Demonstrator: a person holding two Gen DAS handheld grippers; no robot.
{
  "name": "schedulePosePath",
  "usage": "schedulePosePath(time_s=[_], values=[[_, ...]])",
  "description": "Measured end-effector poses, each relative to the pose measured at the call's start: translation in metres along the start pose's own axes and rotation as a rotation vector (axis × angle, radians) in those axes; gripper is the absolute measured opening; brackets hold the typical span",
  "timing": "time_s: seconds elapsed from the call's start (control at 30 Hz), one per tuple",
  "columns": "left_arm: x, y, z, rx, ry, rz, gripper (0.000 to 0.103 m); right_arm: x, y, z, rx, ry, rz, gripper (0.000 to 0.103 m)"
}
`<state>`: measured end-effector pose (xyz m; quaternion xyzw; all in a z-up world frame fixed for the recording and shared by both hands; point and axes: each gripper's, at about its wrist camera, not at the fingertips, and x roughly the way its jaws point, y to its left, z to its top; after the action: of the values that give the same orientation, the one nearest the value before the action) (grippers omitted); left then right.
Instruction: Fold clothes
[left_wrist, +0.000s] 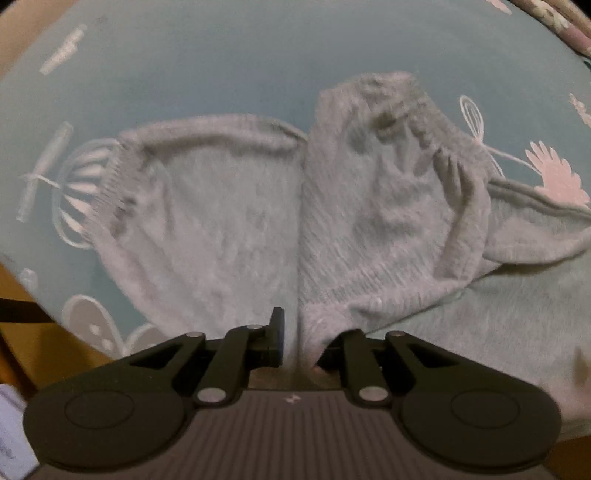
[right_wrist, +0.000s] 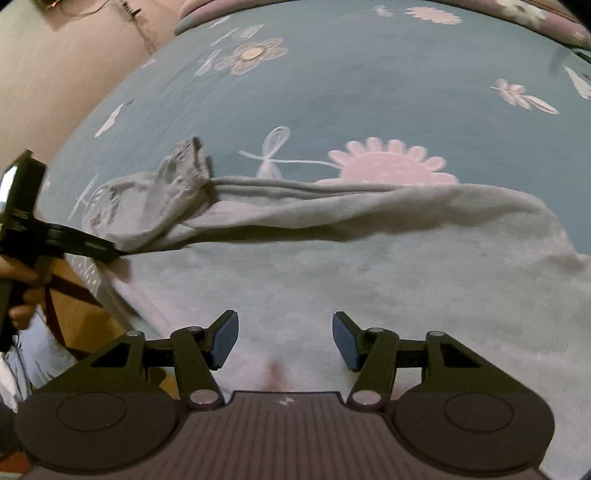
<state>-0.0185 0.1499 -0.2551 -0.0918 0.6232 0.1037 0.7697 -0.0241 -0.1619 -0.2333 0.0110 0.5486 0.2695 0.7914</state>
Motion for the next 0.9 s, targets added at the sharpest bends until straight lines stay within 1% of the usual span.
schedulePosePath(time_s=[0.07,0.13,0.17,0.2,0.23,0.27,0.3,0.4,0.43,0.5,0.57,0.63,0.7,0.73,0.77,0.8,0.87,0.9], values=[[-0.007,0.006,0.001,-0.003,-0.031,-0.057,0.013,0.001,0.009,0.005,-0.010,-0.009,0.017,0.062],[-0.021,0.013,0.000,0.008,-0.083,-0.145,0.017,0.000,0.017,0.012,-0.010,-0.029,0.045,0.062],[-0.029,0.018,-0.002,0.008,-0.115,-0.194,0.027,0.000,0.020,0.017,-0.004,-0.039,0.065,0.062],[-0.035,0.022,-0.003,0.010,-0.133,-0.241,0.044,0.001,0.023,0.022,0.005,-0.048,0.088,0.062],[-0.039,0.027,-0.004,0.011,-0.139,-0.290,0.050,0.004,0.025,0.029,0.022,-0.053,0.114,0.062],[-0.043,0.032,-0.006,0.014,-0.142,-0.335,0.053,0.008,0.027,0.036,0.042,-0.059,0.140,0.062],[-0.044,0.036,-0.007,0.023,-0.137,-0.360,0.053,0.012,0.029,0.044,0.062,-0.066,0.165,0.062],[-0.046,0.044,-0.014,0.044,-0.119,-0.383,0.052,0.033,0.032,0.069,0.136,-0.091,0.238,0.062],[-0.046,0.048,-0.016,0.039,-0.123,-0.410,0.052,0.041,0.034,0.078,0.163,-0.096,0.257,0.062],[-0.043,0.058,-0.019,0.012,-0.132,-0.473,0.055,0.063,0.034,0.090,0.232,-0.076,0.303,0.062],[-0.035,0.066,-0.019,-0.034,-0.130,-0.506,0.056,0.085,0.033,0.099,0.303,-0.044,0.343,0.062],[-0.024,0.072,-0.018,-0.079,-0.106,-0.540,0.056,0.107,0.032,0.100,0.378,0.001,0.360,0.062],[-0.015,0.076,-0.014,-0.100,-0.101,-0.563,0.056,0.122,0.033,0.098,0.444,0.032,0.368,0.057],[-0.012,0.076,-0.013,-0.093,-0.109,-0.562,0.056,0.124,0.034,0.097,0.463,0.034,0.370,0.044],[-0.010,0.076,-0.011,-0.087,-0.116,-0.560,0.056,0.123,0.036,0.096,0.468,0.027,0.355,0.025],[-0.007,0.076,-0.009,-0.079,-0.122,-0.564,0.056,0.121,0.040,0.097,0.455,0.011,0.331,0.019],[-0.004,0.073,-0.006,-0.058,-0.124,-0.600,0.056,0.107,0.051,0.102,0.406,-0.040,0.290,0.019],[-0.004,0.072,-0.005,-0.045,-0.128,-0.618,0.056,0.099,0.057,0.104,0.378,-0.066,0.294,0.019]])
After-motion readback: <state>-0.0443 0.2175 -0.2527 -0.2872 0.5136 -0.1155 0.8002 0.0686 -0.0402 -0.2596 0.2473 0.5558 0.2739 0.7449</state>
